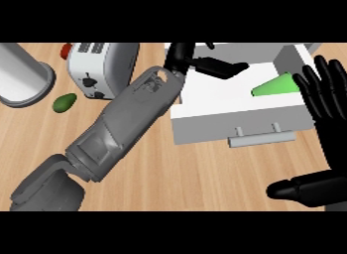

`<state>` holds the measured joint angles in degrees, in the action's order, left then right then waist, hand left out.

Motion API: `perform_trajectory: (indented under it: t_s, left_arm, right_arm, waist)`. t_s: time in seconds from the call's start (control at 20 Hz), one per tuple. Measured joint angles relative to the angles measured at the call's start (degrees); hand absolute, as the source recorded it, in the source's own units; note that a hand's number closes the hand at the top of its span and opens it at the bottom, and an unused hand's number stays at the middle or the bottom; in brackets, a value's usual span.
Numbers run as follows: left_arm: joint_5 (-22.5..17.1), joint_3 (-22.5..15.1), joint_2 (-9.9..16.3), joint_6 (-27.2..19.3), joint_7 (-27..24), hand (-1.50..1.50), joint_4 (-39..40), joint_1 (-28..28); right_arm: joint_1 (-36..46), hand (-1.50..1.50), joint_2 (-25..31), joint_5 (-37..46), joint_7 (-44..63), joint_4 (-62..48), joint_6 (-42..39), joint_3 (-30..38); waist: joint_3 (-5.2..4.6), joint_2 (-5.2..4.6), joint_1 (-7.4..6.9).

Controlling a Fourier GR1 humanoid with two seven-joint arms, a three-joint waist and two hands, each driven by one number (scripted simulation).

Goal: Pick up the cup, place it into the drawer and close the drawer

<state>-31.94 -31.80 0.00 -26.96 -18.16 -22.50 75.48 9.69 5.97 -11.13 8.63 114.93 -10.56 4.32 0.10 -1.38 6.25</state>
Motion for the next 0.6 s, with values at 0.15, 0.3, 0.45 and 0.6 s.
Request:
perform_trajectory:
  t_s: [0.15,0.3,0.45,0.6]
  left_arm:
    - [-1.4,-1.0,0.0,-0.5,-0.2,-1.5,0.2,0.2]
    - [-3.8,-1.2,0.0,-0.5,-1.6,-1.5,-1.3,-0.6]
    - [-6.5,-1.0,0.0,-0.1,-2.8,-1.5,-3.2,-0.3]
    - [-8.8,0.5,0.0,1.4,-5.7,-1.5,-4.3,-0.5]
  right_arm:
    - [0.7,-1.5,-0.3,-0.4,-0.4,-0.3,0.0,0.0]
    - [0.5,-1.5,-0.4,-1.5,-0.4,-0.3,-0.4,0.1]
    - [0.8,-1.5,-0.3,-3.4,-0.3,-1.0,-1.1,0.8]
    - [0.3,-1.5,0.2,-5.9,1.3,0.4,-1.5,1.7]
  waist:
    - [0.0,-0.14,0.22]
    - [-0.01,-0.13,0.3]
    - [-0.02,-0.03,-0.03]
    - [-0.05,0.26,-0.98]
